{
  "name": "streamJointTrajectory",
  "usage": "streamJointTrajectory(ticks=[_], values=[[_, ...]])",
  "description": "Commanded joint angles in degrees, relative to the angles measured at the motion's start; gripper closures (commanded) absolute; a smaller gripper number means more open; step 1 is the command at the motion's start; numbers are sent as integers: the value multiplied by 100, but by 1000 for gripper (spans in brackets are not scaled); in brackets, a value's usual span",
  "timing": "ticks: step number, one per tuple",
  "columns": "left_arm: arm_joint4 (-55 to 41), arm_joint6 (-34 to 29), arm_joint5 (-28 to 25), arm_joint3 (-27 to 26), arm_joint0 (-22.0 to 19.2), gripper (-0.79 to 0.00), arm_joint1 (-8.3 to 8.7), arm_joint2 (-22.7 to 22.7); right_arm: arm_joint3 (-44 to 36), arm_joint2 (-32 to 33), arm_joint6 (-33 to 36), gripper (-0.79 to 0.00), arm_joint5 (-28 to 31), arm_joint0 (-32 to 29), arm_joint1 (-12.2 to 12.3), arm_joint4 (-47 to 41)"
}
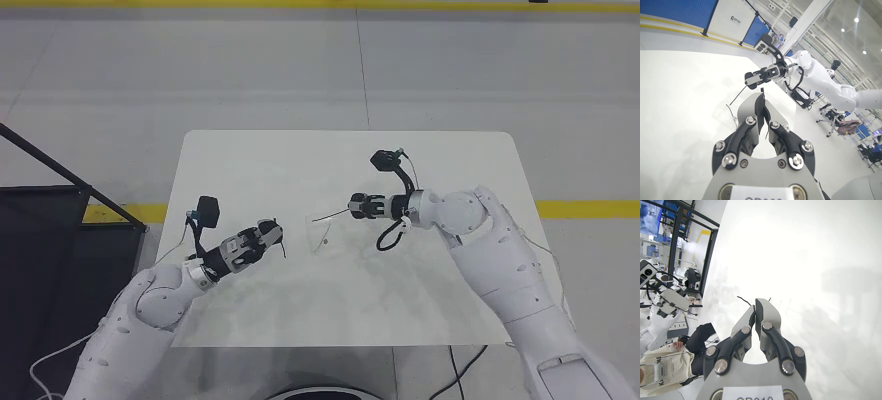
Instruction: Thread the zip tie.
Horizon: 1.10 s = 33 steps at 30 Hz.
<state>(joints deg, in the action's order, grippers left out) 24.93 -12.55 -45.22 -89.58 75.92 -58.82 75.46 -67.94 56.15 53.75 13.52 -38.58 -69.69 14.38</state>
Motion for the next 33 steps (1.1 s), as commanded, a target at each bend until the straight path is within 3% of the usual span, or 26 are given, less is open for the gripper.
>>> streamJointTrajectory(ticks=[1,6,12,23,33], values=[[411,339,129,-59,73,0,-24,-11,-354,237,-49,0,-29,-285,85,15],[962,821,383,-134,156,0,-86,-159,-1345,835,-170,0,-56,-1100,289,91],[956,807,383,-130,154,0,-97,-220,-2472,1454,-132,0,55,-2069,484,162],[956,807,383,-130,154,0,-97,-220,-2472,1454,-132,0,55,-2069,484,162],[2132,2093,1195,60,-7,0,-289,-699,-2619,1535,-388,0,23,-2305,497,-87]])
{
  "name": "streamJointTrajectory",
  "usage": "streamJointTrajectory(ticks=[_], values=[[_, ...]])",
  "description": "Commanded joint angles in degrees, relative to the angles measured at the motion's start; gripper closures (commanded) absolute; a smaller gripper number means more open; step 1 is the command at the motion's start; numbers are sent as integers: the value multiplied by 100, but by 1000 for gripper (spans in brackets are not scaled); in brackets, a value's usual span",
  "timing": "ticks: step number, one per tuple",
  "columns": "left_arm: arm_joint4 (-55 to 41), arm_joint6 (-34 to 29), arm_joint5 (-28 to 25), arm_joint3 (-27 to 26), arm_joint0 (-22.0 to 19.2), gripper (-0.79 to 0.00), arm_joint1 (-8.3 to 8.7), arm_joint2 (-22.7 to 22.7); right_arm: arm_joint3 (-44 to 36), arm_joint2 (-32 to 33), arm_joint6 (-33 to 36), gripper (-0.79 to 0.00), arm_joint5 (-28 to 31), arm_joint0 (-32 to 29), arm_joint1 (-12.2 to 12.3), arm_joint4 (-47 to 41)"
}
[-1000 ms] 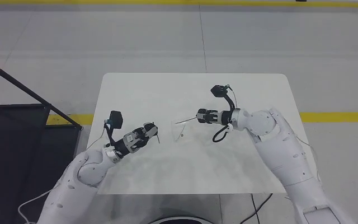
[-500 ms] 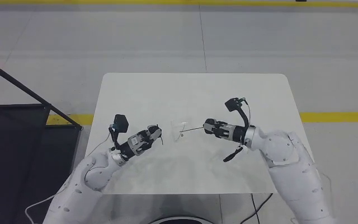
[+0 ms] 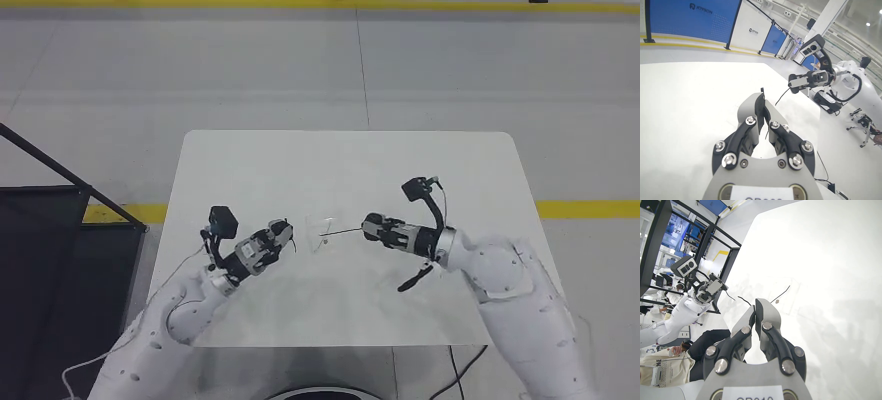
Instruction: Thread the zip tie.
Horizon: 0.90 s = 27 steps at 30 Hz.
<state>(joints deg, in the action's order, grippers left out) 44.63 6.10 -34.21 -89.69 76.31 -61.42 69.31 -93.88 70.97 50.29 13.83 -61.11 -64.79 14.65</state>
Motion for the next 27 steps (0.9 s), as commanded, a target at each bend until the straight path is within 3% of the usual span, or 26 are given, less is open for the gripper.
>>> streamJointTrajectory(ticks=[1,8,13,27], values=[[287,398,152,120,-80,0,-53,-147,-48,97,-77,0,5,-109,13,-202],[1677,1882,813,381,-192,0,-198,-546,-242,291,-156,0,43,-436,59,-534],[2412,2504,1459,539,-236,0,-288,-789,-415,378,-705,0,-381,-660,57,-529],[2518,2530,1588,551,-225,0,-325,-892,-491,377,-893,0,-577,-727,51,-484]])
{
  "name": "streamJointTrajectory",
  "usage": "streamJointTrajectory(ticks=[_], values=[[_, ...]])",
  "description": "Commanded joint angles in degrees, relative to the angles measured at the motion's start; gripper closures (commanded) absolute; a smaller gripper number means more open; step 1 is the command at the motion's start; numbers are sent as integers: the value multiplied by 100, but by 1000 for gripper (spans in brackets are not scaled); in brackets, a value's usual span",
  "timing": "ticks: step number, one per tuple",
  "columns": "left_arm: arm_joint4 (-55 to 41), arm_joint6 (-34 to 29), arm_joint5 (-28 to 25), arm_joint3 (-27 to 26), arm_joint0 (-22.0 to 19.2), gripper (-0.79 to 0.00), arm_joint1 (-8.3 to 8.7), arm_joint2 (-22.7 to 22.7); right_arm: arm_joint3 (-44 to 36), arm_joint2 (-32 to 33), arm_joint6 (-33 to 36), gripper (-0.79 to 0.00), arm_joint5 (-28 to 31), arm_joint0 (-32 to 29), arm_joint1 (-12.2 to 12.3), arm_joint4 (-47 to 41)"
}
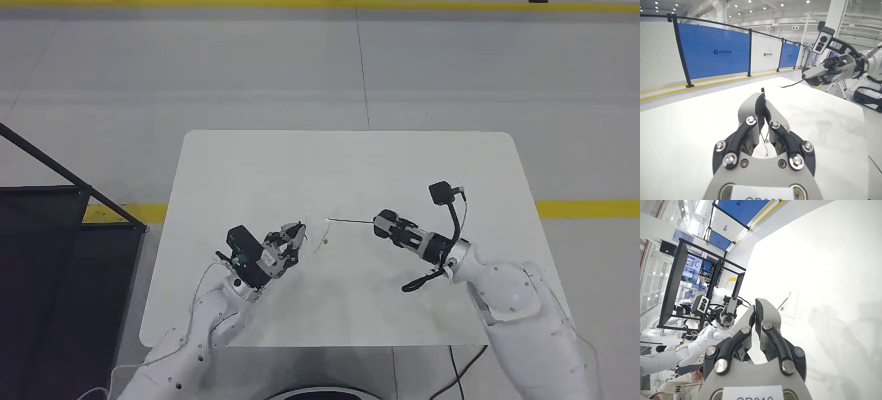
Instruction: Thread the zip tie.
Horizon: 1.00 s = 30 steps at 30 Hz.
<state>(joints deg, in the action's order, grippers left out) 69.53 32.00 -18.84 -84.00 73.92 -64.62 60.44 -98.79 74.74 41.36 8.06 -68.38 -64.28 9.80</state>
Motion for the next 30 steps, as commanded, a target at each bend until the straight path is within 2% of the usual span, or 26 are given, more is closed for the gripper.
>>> streamJointTrajectory(ticks=[1,5,18,30], values=[[52,-108,121,-43,24,0,-14,-18,0,0,0,0,0,0,0,0],[17,-12,259,3,-5,0,-69,-83,-45,-56,-45,0,-167,-25,-7,-23],[836,369,1423,176,-211,0,-302,-533,-225,-21,184,0,-70,-131,28,-188],[946,399,1473,318,-298,0,-401,-633,-407,56,43,0,-64,-325,54,-236]])
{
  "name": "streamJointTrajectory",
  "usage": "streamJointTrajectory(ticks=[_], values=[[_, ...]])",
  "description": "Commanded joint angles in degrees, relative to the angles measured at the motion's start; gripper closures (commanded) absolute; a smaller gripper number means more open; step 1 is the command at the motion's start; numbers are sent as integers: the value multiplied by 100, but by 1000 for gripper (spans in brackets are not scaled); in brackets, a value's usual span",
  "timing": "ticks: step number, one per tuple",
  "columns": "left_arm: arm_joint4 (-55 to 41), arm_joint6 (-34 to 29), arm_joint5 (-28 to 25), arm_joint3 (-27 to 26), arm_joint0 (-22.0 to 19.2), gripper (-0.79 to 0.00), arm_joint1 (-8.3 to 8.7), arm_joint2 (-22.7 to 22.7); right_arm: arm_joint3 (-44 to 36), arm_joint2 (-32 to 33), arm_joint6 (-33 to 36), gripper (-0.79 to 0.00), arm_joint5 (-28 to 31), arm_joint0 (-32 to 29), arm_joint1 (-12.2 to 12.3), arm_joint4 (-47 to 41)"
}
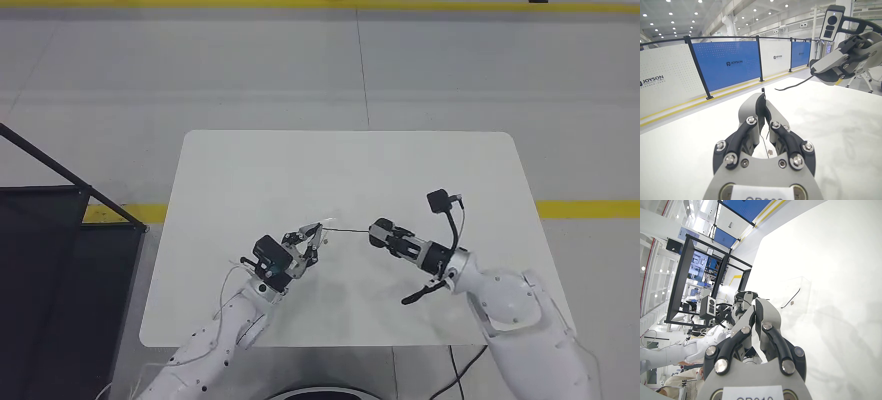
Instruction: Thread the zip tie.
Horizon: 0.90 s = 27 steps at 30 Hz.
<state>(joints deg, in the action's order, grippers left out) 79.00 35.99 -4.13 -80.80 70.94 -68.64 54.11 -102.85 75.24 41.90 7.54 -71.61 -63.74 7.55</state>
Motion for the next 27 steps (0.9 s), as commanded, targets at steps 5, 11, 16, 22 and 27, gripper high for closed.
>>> streamJointTrajectory(ticks=[5,11,16,22,27], values=[[-1,0,1,-2,1,0,1,0,-19,-14,0,0,-65,11,7,11],[-1,0,1,-2,1,0,1,0,0,-71,-17,0,-131,62,5,27],[-1,0,1,-2,1,0,1,0,31,-116,-57,0,-174,106,0,25],[-1,0,1,-2,1,0,1,0,73,-193,-105,0,-262,177,-12,6],[-1,0,1,-2,1,0,1,0,69,-222,-162,0,-340,192,-16,8]])
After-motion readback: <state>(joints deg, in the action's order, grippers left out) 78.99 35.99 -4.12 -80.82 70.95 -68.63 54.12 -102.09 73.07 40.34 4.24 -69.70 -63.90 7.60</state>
